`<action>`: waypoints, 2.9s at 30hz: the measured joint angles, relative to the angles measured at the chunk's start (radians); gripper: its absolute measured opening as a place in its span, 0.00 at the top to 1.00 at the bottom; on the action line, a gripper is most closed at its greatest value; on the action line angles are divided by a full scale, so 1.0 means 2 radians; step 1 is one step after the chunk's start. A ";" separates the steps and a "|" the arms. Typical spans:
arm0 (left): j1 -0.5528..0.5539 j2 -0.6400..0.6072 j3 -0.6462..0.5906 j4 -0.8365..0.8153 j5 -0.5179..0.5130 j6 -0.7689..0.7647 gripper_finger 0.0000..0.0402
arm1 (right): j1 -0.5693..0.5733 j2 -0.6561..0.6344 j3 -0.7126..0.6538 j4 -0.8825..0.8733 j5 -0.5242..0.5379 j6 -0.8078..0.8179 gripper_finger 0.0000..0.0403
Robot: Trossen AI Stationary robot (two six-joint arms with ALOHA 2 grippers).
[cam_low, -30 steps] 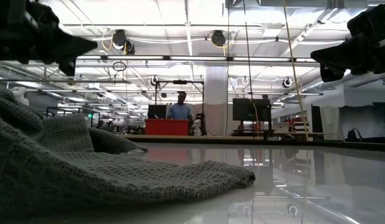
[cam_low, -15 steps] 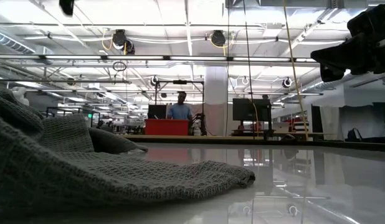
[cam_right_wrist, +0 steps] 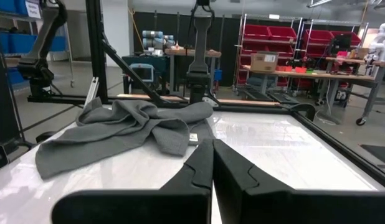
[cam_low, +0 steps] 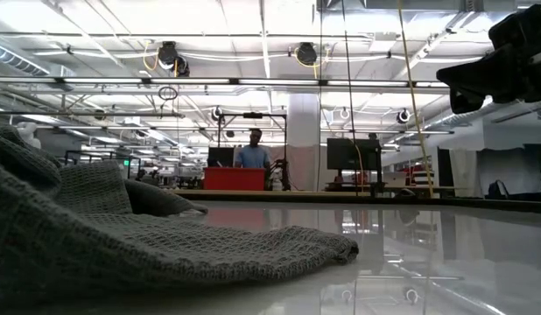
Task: Roll towel into tight, uniform cylinder
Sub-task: Roll the gray towel
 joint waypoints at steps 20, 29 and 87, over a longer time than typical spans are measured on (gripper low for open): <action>0.000 0.139 0.036 0.070 0.015 -0.110 1.00 | 0.000 0.000 0.000 0.023 0.012 0.018 1.00; -0.004 0.139 0.036 0.067 0.052 -0.143 1.00 | 0.001 0.000 0.000 0.034 -0.077 0.090 1.00; -0.024 0.140 0.036 -0.325 0.066 -0.560 1.00 | 0.001 0.620 0.815 -0.428 0.049 0.259 1.00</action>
